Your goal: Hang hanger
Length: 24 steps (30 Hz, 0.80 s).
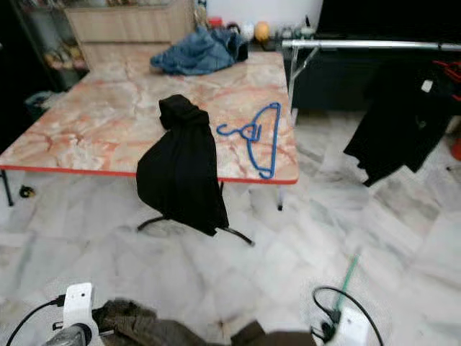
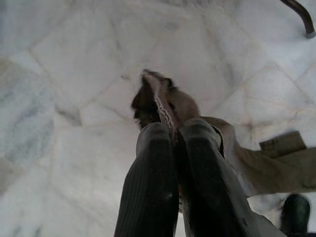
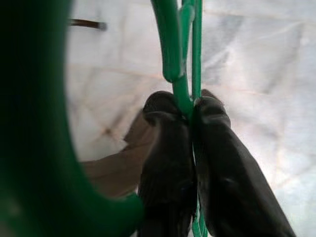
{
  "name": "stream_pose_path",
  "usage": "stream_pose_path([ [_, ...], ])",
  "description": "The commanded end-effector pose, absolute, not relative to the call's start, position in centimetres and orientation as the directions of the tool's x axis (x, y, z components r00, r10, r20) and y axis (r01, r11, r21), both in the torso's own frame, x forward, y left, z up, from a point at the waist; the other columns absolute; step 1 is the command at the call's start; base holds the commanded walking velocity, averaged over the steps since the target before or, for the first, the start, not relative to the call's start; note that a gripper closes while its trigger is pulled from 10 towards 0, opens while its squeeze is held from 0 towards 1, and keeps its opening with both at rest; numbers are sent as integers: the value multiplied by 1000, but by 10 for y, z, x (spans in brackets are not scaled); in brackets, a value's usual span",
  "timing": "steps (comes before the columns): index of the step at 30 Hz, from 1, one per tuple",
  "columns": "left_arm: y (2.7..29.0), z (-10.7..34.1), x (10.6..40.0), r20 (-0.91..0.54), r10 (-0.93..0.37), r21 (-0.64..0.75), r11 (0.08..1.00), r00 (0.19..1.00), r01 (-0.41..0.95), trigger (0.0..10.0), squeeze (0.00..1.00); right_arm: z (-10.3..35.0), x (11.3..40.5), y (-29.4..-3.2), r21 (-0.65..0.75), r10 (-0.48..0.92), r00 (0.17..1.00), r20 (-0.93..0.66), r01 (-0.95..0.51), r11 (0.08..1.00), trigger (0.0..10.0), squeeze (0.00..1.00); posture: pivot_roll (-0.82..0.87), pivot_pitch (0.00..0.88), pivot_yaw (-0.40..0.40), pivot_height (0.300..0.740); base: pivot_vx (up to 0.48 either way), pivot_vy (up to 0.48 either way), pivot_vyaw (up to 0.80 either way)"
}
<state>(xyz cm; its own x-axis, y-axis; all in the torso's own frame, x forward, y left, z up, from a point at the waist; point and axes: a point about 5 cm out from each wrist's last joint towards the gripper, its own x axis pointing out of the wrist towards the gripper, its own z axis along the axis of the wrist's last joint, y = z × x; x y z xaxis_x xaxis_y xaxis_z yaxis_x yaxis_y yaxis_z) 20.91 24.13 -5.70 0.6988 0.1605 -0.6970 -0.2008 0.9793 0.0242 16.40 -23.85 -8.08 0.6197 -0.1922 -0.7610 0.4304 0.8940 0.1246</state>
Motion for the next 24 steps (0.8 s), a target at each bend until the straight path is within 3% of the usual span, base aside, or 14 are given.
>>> stream_pose_path([
  [1, 245, -52, 215, -672, 171, 37, 979, 720, -199, 10000, 0, -80, 163, -243, 115, -204, 616, -761, 437, 892, 10000, 0, 19, 20, 72, 740, 0, 319, 0],
  [24, 241, -50, 219, -659, 168, 26, 979, 733, -202, 10000, 0, -79, 165, -243, 118, -193, 621, -760, 424, 898, 10000, 0, 24, 14, 68, 740, 0, 319, 0],
])
